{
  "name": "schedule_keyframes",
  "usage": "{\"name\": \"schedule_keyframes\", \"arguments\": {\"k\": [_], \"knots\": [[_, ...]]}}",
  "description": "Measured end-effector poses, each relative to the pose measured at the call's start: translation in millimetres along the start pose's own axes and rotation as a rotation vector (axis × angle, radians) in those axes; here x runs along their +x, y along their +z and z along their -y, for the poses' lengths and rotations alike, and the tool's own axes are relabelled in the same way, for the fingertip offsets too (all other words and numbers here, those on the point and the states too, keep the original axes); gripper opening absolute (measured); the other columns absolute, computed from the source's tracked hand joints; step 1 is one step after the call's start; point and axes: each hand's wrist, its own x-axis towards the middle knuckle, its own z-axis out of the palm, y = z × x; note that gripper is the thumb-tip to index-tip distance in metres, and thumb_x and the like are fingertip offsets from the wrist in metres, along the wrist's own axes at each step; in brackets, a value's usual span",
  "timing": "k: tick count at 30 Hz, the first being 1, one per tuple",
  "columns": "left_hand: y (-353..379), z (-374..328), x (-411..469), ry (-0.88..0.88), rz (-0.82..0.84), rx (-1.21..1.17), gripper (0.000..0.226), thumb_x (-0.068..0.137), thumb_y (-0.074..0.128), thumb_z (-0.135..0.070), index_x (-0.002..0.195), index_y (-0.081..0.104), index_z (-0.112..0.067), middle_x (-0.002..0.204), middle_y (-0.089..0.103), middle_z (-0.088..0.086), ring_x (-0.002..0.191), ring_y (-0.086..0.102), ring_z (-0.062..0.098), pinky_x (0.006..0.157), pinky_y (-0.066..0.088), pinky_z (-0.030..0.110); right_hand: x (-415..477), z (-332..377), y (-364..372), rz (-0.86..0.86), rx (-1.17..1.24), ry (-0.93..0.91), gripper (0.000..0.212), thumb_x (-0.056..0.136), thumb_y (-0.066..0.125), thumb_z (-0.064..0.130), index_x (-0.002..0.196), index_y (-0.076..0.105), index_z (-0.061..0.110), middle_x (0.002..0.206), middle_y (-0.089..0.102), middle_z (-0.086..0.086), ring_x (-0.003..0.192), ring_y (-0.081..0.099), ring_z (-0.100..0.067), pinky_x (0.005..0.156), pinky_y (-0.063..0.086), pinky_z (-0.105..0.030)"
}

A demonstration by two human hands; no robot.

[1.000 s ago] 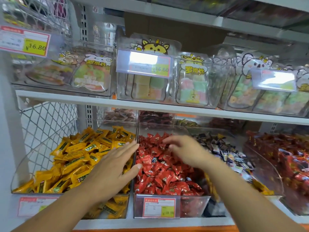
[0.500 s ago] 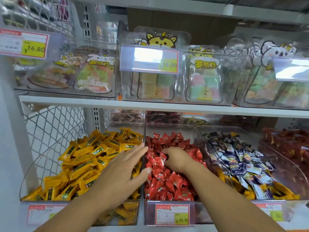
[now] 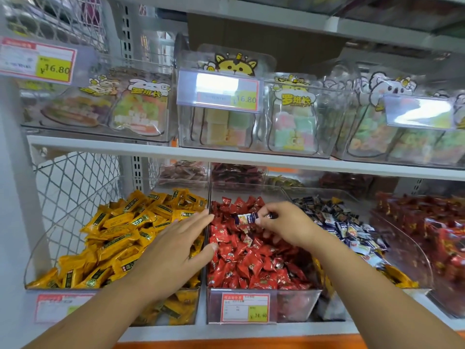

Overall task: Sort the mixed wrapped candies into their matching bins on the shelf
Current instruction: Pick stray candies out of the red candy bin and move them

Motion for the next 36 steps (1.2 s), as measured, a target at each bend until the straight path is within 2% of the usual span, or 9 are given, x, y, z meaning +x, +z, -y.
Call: {"name": "schedule_keyframes", "arguments": {"k": [3,8,12,16,20,23,26,30,36], "knots": [[2,2,0,0.000,-0.006,-0.009,0.079,0.076,0.005,-0.082,0.148,0.009,-0.049,0.151,-0.006,-0.034,0.135,-0.006,-0.018,0.113,-0.004,0.019,-6,-2,-17,-0.124,-0.073,-0.012,0.012,0.092,0.064,0.023,0.091,0.066,0.012,0.062,0.058,0.006,0.036,0.047,0.003,0.040,0.035,-0.012],[3,3,0,-0.006,-0.012,0.006,0.082,0.074,0.003,-0.083,0.148,0.009,-0.049,0.152,-0.004,-0.033,0.136,-0.003,-0.016,0.113,-0.003,0.018,-15,-29,-55,-0.341,-0.099,0.067,0.010,0.090,0.067,0.023,0.087,0.067,0.014,0.058,0.061,0.003,0.044,0.052,-0.006,0.046,0.040,-0.018],[2,1,2,-0.006,-0.018,0.021,0.091,0.068,-0.005,-0.088,0.149,0.010,-0.048,0.153,-0.002,-0.030,0.136,-0.001,-0.014,0.114,-0.002,0.020,-29,-54,-78,-0.530,-0.217,0.156,0.020,0.089,0.067,0.023,0.102,0.071,0.009,0.092,0.070,-0.008,0.078,0.058,-0.018,0.065,0.035,-0.023],[3,0,3,-0.005,-0.019,0.023,0.091,0.069,-0.005,-0.087,0.149,0.011,-0.047,0.154,-0.001,-0.029,0.137,-0.001,-0.013,0.113,-0.003,0.019,-41,-64,-84,-0.406,-0.326,0.229,0.038,0.091,0.065,0.032,0.126,0.064,0.019,0.123,0.066,-0.006,0.105,0.062,-0.023,0.082,0.045,-0.030],[3,-1,2,-0.011,-0.016,0.021,0.091,0.069,-0.004,-0.087,0.149,0.010,-0.047,0.154,-0.001,-0.029,0.137,-0.001,-0.013,0.114,-0.003,0.020,-38,-39,-71,-0.347,-0.294,0.082,0.025,0.092,0.063,0.029,0.114,0.070,0.021,0.118,0.068,0.001,0.104,0.061,-0.013,0.083,0.041,-0.022],[3,0,2,-0.016,-0.006,0.004,0.087,0.071,0.001,-0.085,0.149,0.010,-0.047,0.154,-0.002,-0.030,0.138,-0.001,-0.013,0.115,-0.003,0.021,-28,-12,-42,-0.178,-0.296,-0.040,0.017,0.091,0.065,0.026,0.106,0.073,0.026,0.110,0.070,0.008,0.098,0.061,-0.004,0.086,0.043,-0.020],[2,1,2,-0.009,-0.009,-0.008,0.088,0.070,-0.001,-0.087,0.148,0.011,-0.048,0.152,-0.003,-0.032,0.136,-0.003,-0.015,0.113,-0.004,0.019,-13,1,-6,-0.024,-0.418,-0.140,0.024,0.093,0.062,0.024,0.116,0.069,0.025,0.121,0.066,0.008,0.112,0.058,-0.007,0.096,0.040,-0.019],[1,0,2,-0.016,-0.002,-0.017,0.080,0.075,0.008,-0.079,0.149,0.011,-0.048,0.151,-0.003,-0.033,0.138,-0.003,-0.014,0.114,-0.004,0.020,7,-5,37,0.186,-0.544,-0.155,0.046,0.093,0.059,0.017,0.137,0.051,0.023,0.140,0.053,-0.002,0.128,0.047,-0.020,0.109,0.036,-0.031],[-1,0,1,-0.014,0.004,-0.030,0.081,0.074,0.007,-0.078,0.148,0.012,-0.048,0.152,-0.003,-0.033,0.131,-0.006,-0.018,0.112,-0.005,0.017,15,-21,38,-0.020,-0.522,-0.132,0.021,0.087,0.065,0.028,0.107,0.071,0.029,0.114,0.067,0.002,0.113,0.053,-0.020,0.100,0.043,-0.035]]}}
